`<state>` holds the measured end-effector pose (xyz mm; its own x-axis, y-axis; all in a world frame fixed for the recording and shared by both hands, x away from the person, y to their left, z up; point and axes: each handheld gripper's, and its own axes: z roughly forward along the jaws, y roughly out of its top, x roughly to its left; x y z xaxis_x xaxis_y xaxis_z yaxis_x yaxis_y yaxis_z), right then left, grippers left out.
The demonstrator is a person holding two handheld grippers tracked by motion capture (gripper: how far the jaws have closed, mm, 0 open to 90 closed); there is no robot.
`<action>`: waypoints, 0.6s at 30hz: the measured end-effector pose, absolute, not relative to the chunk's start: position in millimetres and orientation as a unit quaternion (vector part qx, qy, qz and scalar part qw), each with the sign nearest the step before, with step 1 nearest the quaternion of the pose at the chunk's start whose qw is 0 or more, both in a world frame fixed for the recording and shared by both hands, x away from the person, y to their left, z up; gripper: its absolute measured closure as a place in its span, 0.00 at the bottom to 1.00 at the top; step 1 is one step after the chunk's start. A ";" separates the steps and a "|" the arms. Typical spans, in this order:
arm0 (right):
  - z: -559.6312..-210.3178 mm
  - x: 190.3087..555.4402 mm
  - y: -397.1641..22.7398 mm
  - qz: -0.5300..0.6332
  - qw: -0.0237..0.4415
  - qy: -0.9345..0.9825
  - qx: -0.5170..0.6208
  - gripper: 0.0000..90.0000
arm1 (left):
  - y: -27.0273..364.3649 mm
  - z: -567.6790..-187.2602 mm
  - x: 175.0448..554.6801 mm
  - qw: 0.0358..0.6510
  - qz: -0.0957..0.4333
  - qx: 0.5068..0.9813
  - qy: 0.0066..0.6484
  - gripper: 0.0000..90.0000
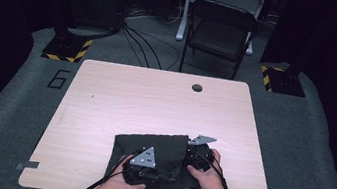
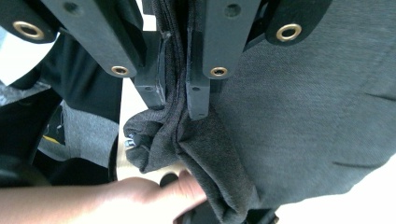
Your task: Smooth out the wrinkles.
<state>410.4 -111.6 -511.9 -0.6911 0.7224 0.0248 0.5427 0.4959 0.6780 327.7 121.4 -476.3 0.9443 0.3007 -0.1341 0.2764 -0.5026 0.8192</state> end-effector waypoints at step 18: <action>-500.6 405.5 -121.5 0.335 0.125 0.853 0.381 0.56 | 124.8 -489.3 321.8 0.468 -0.002 0.867 0.173 0.74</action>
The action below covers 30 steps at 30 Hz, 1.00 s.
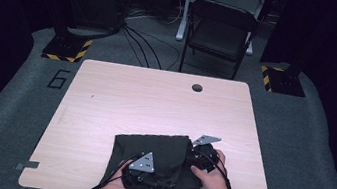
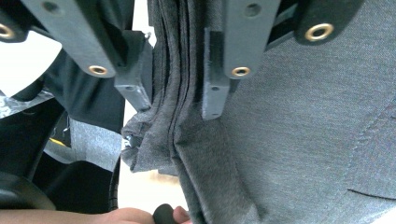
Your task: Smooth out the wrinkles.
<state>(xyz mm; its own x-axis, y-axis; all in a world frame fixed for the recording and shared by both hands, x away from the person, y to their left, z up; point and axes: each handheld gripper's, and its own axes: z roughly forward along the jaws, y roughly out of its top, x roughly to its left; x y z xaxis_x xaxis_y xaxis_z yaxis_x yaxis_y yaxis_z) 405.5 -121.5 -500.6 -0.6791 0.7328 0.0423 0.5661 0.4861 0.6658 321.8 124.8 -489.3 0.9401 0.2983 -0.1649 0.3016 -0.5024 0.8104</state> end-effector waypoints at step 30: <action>-462.4 350.1 -110.8 0.373 0.099 0.871 0.304 0.53 | 209.9 -485.6 347.0 0.457 0.075 0.838 0.287 0.49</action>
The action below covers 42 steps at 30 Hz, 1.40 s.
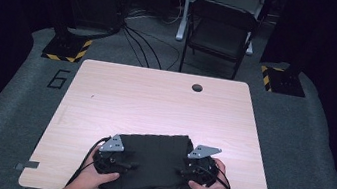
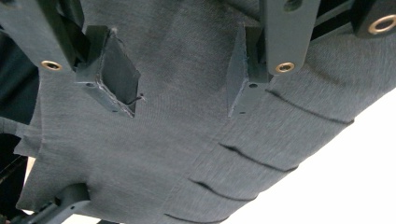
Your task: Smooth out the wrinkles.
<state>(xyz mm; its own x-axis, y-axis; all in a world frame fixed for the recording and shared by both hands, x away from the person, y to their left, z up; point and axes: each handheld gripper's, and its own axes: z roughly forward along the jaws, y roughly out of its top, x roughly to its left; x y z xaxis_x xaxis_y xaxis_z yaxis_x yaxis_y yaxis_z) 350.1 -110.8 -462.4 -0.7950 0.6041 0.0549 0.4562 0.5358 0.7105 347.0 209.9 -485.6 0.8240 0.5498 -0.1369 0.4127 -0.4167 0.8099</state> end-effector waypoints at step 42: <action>-460.6 355.1 -114.2 0.392 0.122 0.850 0.330 0.37 | 227.4 -471.8 359.1 0.452 0.108 0.819 0.336 0.41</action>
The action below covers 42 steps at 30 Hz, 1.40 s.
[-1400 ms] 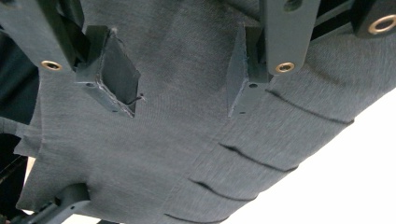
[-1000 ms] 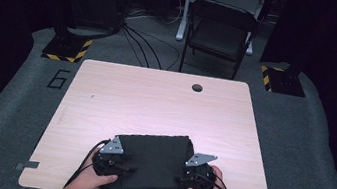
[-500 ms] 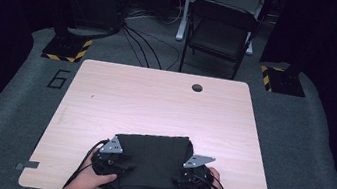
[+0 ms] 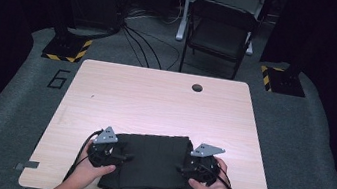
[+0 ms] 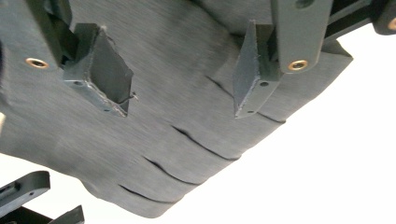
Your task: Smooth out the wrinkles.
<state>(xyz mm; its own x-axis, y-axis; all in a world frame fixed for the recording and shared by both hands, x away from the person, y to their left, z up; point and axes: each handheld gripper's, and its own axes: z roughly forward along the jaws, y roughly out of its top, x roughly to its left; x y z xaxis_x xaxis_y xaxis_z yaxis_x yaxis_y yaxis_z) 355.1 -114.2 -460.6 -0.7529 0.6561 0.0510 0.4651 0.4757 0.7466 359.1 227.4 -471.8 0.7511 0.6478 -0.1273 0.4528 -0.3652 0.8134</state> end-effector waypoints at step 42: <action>-499.7 412.5 -108.2 0.389 0.103 0.820 0.407 0.30 | 236.3 -509.1 371.2 0.419 0.079 0.814 0.394 0.28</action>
<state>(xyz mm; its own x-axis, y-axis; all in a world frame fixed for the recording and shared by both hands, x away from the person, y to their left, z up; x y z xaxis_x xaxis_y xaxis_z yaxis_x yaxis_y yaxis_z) 412.5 -108.2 -499.7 -0.6469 0.7482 0.1476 0.5873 0.3653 0.7223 371.2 236.3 -509.1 0.6766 0.7083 -0.2011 0.5754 -0.3382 0.7446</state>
